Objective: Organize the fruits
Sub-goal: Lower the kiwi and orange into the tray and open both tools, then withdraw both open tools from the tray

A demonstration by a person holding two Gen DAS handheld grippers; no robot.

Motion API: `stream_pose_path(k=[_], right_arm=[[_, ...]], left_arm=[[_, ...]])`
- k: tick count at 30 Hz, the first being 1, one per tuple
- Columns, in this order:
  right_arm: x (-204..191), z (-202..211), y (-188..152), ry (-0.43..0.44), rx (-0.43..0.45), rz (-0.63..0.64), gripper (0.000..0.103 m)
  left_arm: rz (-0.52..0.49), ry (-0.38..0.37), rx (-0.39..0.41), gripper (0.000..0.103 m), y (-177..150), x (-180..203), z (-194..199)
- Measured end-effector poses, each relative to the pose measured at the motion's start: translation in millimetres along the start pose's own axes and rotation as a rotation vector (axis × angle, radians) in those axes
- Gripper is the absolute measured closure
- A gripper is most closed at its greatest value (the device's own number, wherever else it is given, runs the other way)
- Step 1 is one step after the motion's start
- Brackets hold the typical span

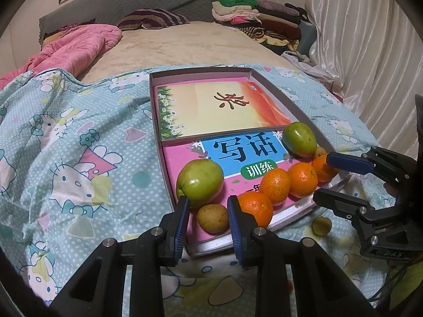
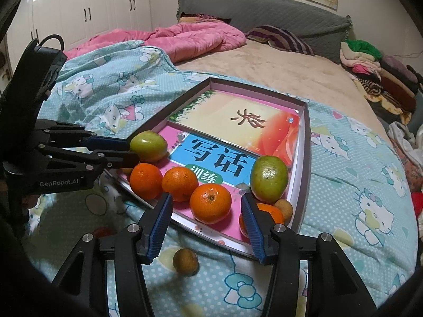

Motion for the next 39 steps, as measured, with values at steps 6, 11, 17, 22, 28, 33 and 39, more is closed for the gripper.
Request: stream_pose_path(k=[6, 11, 17, 22, 28, 33, 39], right_arm=[[0, 3, 0, -0.007, 0.008, 0.001, 0.046], [1, 6, 2, -0.018, 0.019, -0.001, 0.043], [3, 9, 5, -0.025, 0.033, -0.006, 0.040], [3, 11, 6, -0.034, 0.038, -0.008, 0.040], [4, 14, 8, -0.039, 0.053, -0.010, 0.039], [4, 21, 12, -0.043, 0.081, -0.016, 0.037], [5, 27, 16, -0.052, 0.106, -0.028, 0.035]], left_arm=[[0.004, -0.008, 0.012, 0.065, 3, 1, 6], [0.009, -0.010, 0.020, 0.060, 6, 1, 10], [0.010, -0.014, 0.024, 0.056, 7, 2, 14], [0.013, -0.012, 0.030, 0.053, 8, 2, 17], [0.014, -0.008, 0.039, 0.044, 10, 2, 22], [0.002, -0.003, 0.059, 0.039, 13, 4, 28], [-0.003, 0.002, 0.089, 0.033, 18, 7, 39]])
Point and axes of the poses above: each gripper's, at about its wrist camera, not at the fingertips, and z roughly against the way its jaws point, x to its right, y to its top, the point moved 5 cm from there along -z, roughly the way its jaws point, and after that the axes turned 12 degrees about x, right-handed, at the moved point
